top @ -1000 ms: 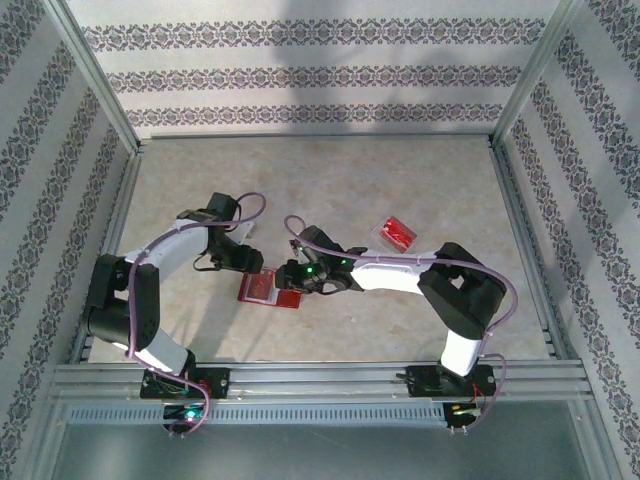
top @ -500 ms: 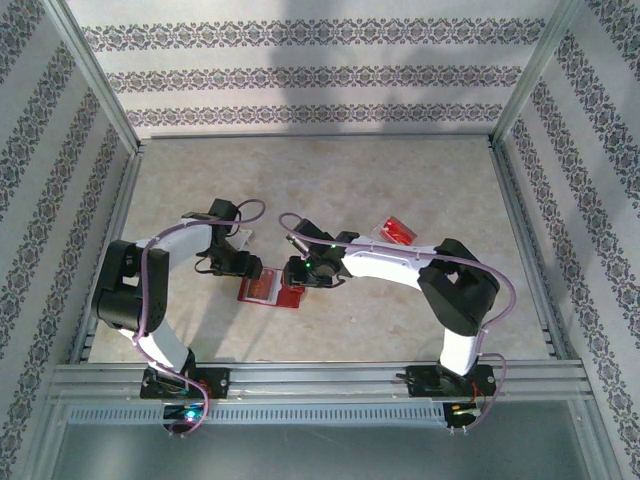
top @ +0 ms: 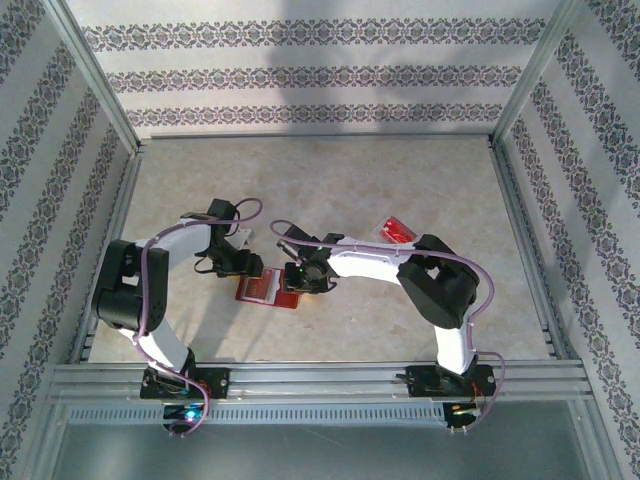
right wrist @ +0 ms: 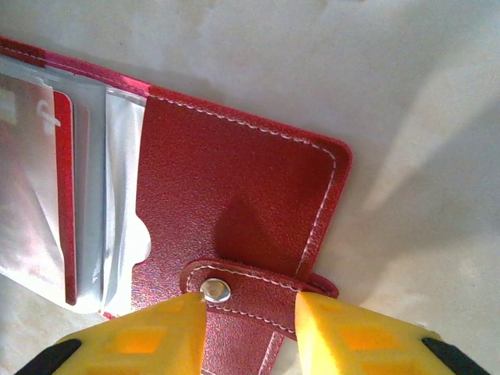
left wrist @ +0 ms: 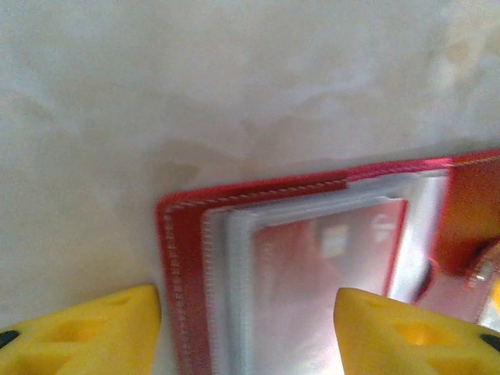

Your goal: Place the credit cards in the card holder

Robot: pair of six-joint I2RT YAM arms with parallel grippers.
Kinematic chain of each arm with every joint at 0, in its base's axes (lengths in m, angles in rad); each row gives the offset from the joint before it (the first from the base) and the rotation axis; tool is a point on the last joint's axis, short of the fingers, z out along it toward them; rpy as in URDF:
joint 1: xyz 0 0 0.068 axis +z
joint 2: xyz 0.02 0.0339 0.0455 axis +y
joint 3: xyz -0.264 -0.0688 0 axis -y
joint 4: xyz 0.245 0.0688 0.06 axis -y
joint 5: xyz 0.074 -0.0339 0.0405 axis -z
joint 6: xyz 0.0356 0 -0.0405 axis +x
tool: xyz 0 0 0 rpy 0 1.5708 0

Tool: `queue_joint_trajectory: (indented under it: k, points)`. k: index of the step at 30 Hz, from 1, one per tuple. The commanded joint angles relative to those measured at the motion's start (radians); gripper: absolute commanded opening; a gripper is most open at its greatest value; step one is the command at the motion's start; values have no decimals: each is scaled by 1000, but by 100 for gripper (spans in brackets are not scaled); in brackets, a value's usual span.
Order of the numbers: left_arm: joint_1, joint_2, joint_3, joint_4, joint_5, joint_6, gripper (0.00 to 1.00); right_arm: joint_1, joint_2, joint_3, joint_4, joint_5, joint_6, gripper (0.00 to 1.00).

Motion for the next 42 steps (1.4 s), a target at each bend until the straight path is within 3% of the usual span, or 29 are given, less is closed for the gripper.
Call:
queue_joint_trajectory:
  k: [1, 14, 27, 32, 38, 42]
  points:
    - [-10, -3, -28, 1, 114, -35, 58, -1, 32, 16, -46, 35, 3, 38]
    - [-12, -55, 7, -25, 188, -67, 53, 5, 82, 55, -116, 75, -3, 41]
    - [-12, -113, 8, -27, 257, -94, 48, -11, 70, 38, -119, 72, -13, 21]
    - [-28, -110, -5, 24, 354, -145, 47, -23, 41, 14, -113, 77, -15, 16]
    - [-61, -90, -1, 66, 431, -185, 46, -35, 1, -26, -82, 74, -13, 0]
    - [-71, -80, -3, 73, 424, -182, 45, -39, -22, -42, -71, 69, -14, 0]
